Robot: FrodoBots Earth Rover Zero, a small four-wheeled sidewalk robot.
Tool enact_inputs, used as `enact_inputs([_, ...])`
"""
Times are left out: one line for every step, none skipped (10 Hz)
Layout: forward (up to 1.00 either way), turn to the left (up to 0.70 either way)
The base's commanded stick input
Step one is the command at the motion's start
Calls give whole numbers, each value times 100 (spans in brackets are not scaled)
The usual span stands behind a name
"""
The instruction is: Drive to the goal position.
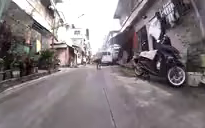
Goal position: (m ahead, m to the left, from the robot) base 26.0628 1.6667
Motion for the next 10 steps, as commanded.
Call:
enact_inputs([100, 0])
enact_inputs([100, 0])
enact_inputs([100, 11])
enact_inputs([100, 16])
enact_inputs([100, 0])
enact_inputs([100, 0])
enact_inputs([100, 0])
enact_inputs([100, 0])
enact_inputs([100, 0])
enact_inputs([100, 0])
